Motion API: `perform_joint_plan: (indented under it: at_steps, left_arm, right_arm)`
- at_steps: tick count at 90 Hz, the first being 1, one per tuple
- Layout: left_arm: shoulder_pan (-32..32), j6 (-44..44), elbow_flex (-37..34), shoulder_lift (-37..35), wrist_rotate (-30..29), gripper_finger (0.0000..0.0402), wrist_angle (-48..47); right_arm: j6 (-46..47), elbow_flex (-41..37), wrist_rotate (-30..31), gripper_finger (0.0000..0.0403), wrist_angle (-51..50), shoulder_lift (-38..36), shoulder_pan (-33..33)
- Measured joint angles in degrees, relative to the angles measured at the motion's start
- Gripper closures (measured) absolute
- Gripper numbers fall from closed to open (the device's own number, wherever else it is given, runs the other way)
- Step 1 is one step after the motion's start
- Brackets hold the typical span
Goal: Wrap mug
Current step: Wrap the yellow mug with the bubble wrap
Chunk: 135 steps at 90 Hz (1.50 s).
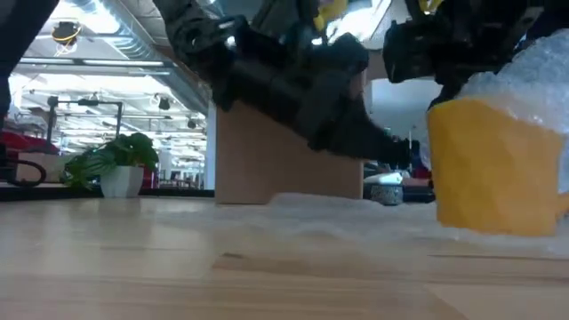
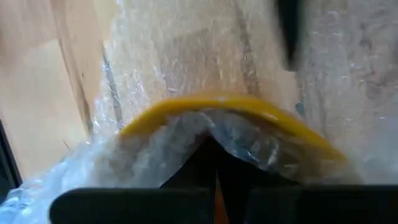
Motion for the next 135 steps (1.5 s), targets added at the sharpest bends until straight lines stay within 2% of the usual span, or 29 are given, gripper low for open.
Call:
perform_joint_plan:
  at_steps: [14, 77, 89, 106, 135]
  left_arm:
    - [-1.0, 0.3, 0.0, 0.6, 0.4, 0.0231, -1.0]
    - [-1.1, -0.2, 0.1, 0.4, 0.5, 0.0231, -1.9]
    - [-1.1, -0.2, 0.1, 0.3, 0.5, 0.0231, -2.0]
    - [-1.1, -0.9, 0.1, 0.3, 0.5, 0.0231, -2.0]
    - [-1.2, -1.2, 0.1, 0.3, 0.5, 0.0231, -2.0]
  right_arm:
    - [0.2, -0.1, 1.3, 0.0403, -0.2, 0.1, 0.1]
    - [3.4, 0.2, 9.6, 0.0403, -3.6, -11.9, 1.6]
    - [4.6, 3.7, 12.4, 0.0403, -7.3, -11.8, 4.2]
    - [5.4, 7.8, 14.9, 0.0403, -6.6, -11.8, 7.9]
    - [9.0, 8.0, 11.5, 0.0403, -5.9, -7.1, 10.6]
